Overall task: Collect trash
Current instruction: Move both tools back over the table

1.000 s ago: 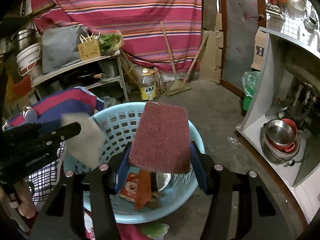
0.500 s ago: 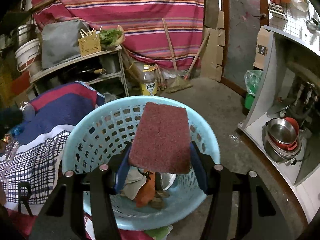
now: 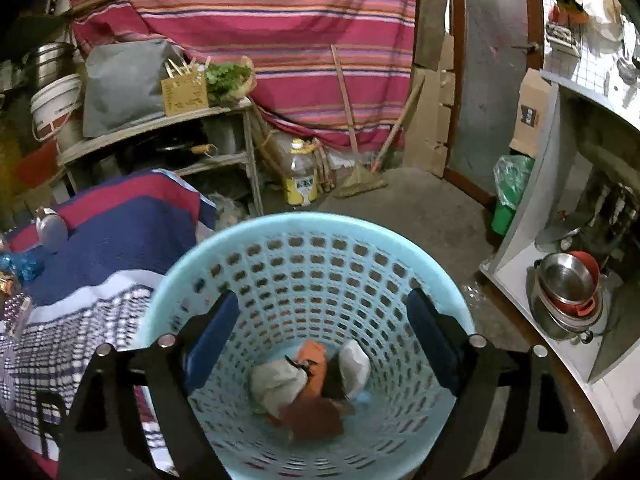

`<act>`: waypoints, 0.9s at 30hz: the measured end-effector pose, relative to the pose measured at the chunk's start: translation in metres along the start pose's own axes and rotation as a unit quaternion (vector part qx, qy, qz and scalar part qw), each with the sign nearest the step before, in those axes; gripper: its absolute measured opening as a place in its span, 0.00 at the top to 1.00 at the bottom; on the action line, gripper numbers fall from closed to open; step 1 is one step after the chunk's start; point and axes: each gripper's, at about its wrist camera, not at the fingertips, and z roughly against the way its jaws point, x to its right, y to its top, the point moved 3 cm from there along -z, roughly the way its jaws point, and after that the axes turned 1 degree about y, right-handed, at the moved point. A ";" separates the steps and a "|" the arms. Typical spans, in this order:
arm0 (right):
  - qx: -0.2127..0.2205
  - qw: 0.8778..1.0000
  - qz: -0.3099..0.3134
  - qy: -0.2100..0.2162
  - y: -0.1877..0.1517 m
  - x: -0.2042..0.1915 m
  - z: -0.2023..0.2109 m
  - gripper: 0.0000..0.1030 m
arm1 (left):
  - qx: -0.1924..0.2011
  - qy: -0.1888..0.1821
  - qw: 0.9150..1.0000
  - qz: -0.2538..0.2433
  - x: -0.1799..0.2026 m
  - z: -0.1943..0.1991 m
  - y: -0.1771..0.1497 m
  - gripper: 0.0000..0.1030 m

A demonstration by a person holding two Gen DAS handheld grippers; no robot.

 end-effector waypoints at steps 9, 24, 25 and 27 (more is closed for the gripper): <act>0.029 0.997 0.034 0.056 0.010 -0.082 0.031 0.17 | -0.005 0.037 0.999 0.038 -0.071 0.003 -0.002 0.05; 0.030 0.985 0.105 0.136 0.007 -0.228 0.038 0.17 | -0.025 0.083 0.994 0.070 -0.163 -0.008 -0.012 0.05; 0.029 0.984 0.107 0.141 0.007 -0.236 0.037 0.17 | -0.027 0.087 0.993 0.071 -0.168 -0.009 -0.013 0.05; 0.028 0.982 0.112 0.149 0.007 -0.252 0.035 0.17 | -0.032 0.096 0.992 0.077 -0.181 -0.013 -0.016 0.05</act>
